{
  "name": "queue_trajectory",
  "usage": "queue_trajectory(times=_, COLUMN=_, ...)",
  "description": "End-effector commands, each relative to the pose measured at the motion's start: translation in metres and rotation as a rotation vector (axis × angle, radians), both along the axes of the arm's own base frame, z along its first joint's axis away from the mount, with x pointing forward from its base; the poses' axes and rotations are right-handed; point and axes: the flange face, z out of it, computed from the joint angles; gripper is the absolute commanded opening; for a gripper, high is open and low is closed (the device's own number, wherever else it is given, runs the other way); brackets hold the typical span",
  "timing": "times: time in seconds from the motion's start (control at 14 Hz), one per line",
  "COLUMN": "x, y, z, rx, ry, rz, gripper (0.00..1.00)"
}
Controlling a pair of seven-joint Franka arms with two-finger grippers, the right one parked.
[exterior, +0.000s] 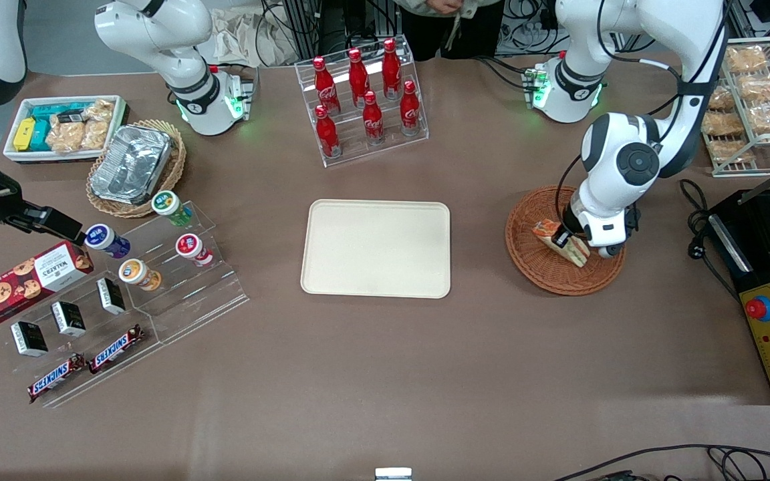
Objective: Place sandwich from basket to tray
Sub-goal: 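Lower the left gripper and close it on the wrapped sandwich, then lift the sandwich out of the basket with the left gripper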
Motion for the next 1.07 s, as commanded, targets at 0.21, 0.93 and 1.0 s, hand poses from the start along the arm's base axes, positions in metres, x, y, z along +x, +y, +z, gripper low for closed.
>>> queue_trajectory(times=0.21, x=0.038, y=-0.011, z=0.125, rx=0.071, ry=0.09, rz=-0.088, gripper=0.0)
queue_trajectory(times=0.93, x=0.046, y=-0.03, z=0.233, rx=0.047, ry=0.144, rz=-0.308, gripper=0.0)
queue_trajectory(times=1.0, x=0.041, y=-0.048, z=0.232, rx=0.048, ry=0.145, rz=-0.329, gripper=0.0)
